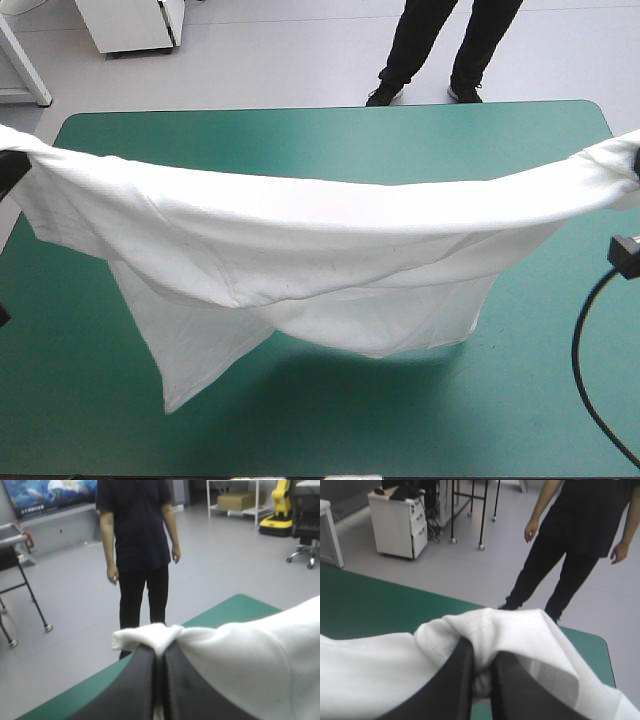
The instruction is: Fold the cloth
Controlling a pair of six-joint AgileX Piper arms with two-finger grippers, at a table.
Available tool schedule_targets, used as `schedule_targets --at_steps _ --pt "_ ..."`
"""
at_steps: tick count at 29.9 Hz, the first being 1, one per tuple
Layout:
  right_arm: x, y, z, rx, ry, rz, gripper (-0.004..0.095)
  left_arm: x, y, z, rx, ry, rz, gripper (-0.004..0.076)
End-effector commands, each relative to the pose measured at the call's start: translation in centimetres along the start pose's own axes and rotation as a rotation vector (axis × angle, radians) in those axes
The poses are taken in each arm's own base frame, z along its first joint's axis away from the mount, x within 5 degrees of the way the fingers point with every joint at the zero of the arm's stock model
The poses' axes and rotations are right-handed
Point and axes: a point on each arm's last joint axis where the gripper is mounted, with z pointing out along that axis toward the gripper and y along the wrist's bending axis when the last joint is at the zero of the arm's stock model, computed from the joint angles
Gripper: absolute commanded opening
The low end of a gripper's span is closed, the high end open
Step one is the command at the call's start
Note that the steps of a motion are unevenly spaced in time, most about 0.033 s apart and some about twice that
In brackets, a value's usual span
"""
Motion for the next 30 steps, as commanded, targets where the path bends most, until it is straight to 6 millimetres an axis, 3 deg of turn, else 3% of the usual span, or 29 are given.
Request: schedule_targets --at_steps 1,5,9,15,23,30 --pt "-1.5 0.4 -3.1 -0.032 -0.139 0.008 -0.0009 -0.9 -0.9 -1.7 0.064 -0.059 -0.011 -0.0022" --pt "-2.1 0.7 -4.4 -0.061 -0.189 0.008 -0.0007 -1.1 -1.1 -2.1 0.075 -0.072 -0.036 -0.0022" --pt "-1.9 0.7 -4.0 -0.058 -0.158 0.006 -0.0007 -0.6 -0.8 -1.3 0.055 -0.034 -0.07 -0.0022" --pt "-0.3 0.2 -1.0 -0.015 -0.037 0.012 -0.0007 3.0 0.1 2.6 0.026 0.164 -0.151 -0.0022" --pt "4.0 -0.5 7.9 0.024 0.271 -0.004 -0.0017 8.1 1.6 9.7 -0.008 0.447 -0.185 -0.0022" --pt "5.9 -1.2 17.5 0.04 0.424 -0.035 -0.0017 12.4 4.0 19.1 -0.041 0.654 -0.175 -0.0022"
